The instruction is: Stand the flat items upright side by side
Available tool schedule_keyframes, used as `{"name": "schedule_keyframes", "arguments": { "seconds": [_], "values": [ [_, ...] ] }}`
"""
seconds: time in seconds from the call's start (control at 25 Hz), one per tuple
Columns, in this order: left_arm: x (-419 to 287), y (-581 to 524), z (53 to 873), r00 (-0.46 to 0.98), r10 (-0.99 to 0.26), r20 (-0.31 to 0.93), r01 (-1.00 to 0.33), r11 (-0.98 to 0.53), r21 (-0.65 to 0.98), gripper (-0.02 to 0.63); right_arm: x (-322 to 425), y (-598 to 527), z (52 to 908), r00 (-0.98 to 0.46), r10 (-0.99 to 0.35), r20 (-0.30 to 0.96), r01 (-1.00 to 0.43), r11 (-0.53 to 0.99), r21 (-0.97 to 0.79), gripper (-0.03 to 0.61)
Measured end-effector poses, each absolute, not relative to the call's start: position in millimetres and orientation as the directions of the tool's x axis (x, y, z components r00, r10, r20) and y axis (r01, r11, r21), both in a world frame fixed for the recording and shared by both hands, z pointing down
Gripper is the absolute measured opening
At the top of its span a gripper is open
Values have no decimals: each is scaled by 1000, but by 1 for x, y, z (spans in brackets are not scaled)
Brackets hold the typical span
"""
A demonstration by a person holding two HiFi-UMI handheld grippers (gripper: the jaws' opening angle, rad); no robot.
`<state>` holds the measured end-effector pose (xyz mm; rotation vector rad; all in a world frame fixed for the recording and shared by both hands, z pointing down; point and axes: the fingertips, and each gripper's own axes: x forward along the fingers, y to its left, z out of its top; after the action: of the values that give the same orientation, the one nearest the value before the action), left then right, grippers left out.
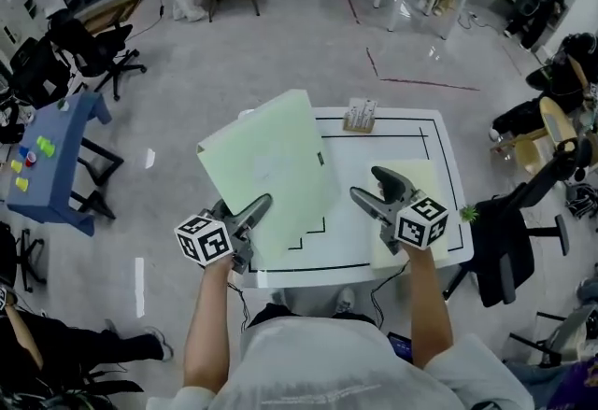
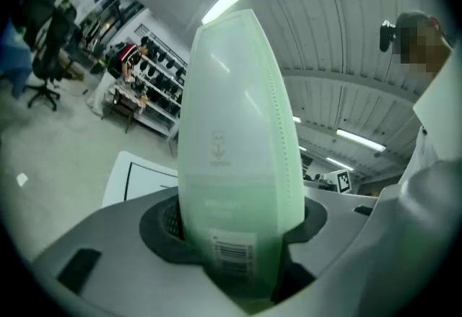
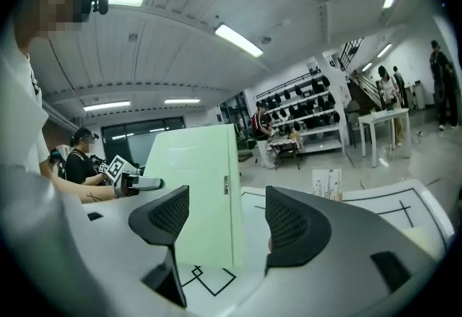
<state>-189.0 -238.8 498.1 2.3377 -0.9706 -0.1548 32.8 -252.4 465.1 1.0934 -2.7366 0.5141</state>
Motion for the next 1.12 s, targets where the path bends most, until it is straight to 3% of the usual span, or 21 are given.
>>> {"name": "schedule_keyframes", "arguments": {
  "seconds": [0.2,0.36,0.56,0.84,1.12],
  "values": [
    [-182,-241,459,542,-830,134,-798,-458,392,275,76,-257,425,-679,-704,208,-734,658,-168,351],
    [-167,-237,446,431,-894,123,-877,-383,289,278,92,-245,415,-701,-678,221,-708,698,-106,353],
    [-135,-235,462,358,-922,145,-925,-329,192,282,112,-238,429,-720,-652,236,-689,713,-129,353],
    [-117,-234,502,247,-954,172,-960,-217,176,282,137,-225,460,-753,-586,301,-645,748,-158,353],
    [-111,-222,531,113,-987,113,-991,-104,81,292,148,-218,481,-772,-547,322,-618,764,-184,352]
  ]
}}
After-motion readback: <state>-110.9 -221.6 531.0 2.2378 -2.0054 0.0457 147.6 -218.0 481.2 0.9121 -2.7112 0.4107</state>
